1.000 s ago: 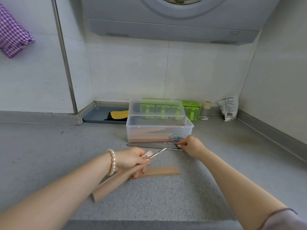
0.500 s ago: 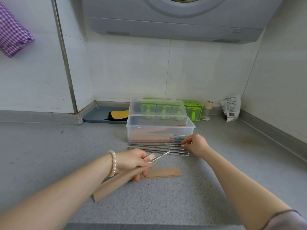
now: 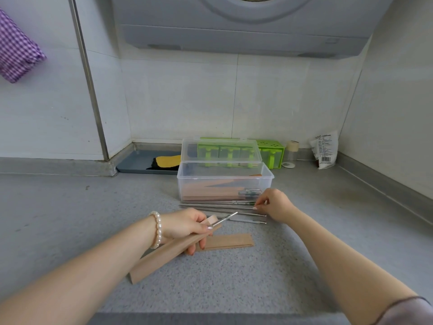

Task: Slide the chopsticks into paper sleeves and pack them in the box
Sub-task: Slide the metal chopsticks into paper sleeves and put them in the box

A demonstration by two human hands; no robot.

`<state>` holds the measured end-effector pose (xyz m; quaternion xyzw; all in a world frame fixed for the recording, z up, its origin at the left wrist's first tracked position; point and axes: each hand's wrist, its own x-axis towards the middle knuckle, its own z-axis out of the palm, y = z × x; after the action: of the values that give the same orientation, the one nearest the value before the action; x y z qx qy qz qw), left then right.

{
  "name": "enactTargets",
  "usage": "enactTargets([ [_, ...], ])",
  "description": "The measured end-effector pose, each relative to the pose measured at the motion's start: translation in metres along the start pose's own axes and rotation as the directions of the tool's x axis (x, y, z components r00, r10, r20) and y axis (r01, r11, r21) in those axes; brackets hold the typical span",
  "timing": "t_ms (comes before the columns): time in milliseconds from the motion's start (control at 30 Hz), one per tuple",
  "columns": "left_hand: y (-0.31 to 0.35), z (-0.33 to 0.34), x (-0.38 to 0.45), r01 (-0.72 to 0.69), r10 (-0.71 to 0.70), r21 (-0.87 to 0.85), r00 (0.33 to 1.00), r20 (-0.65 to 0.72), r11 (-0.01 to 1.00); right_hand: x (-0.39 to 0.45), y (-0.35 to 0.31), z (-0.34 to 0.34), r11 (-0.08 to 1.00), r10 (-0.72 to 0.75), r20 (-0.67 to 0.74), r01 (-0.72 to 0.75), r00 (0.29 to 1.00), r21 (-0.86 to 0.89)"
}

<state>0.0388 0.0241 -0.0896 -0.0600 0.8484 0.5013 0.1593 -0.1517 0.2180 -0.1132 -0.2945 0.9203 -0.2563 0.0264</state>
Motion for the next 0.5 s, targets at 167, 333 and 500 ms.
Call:
enactTargets([
  [167,0.003,0.001,-0.006,-0.008,0.008,0.003,1.0,-0.008,1.0,-0.014,-0.003,-0.03,0.939,0.011,0.0,-0.01,1.0,0.343],
  [333,0.007,0.003,-0.013,-0.013,0.013,0.0,1.0,-0.028,1.0,-0.041,-0.001,-0.076,0.544,0.01,0.055,-0.052,0.998,0.837],
  [500,0.011,0.007,-0.021,-0.012,0.012,0.0,0.999,-0.039,1.0,-0.065,0.009,-0.102,0.259,0.059,-0.005,-0.011,0.998,0.966],
])
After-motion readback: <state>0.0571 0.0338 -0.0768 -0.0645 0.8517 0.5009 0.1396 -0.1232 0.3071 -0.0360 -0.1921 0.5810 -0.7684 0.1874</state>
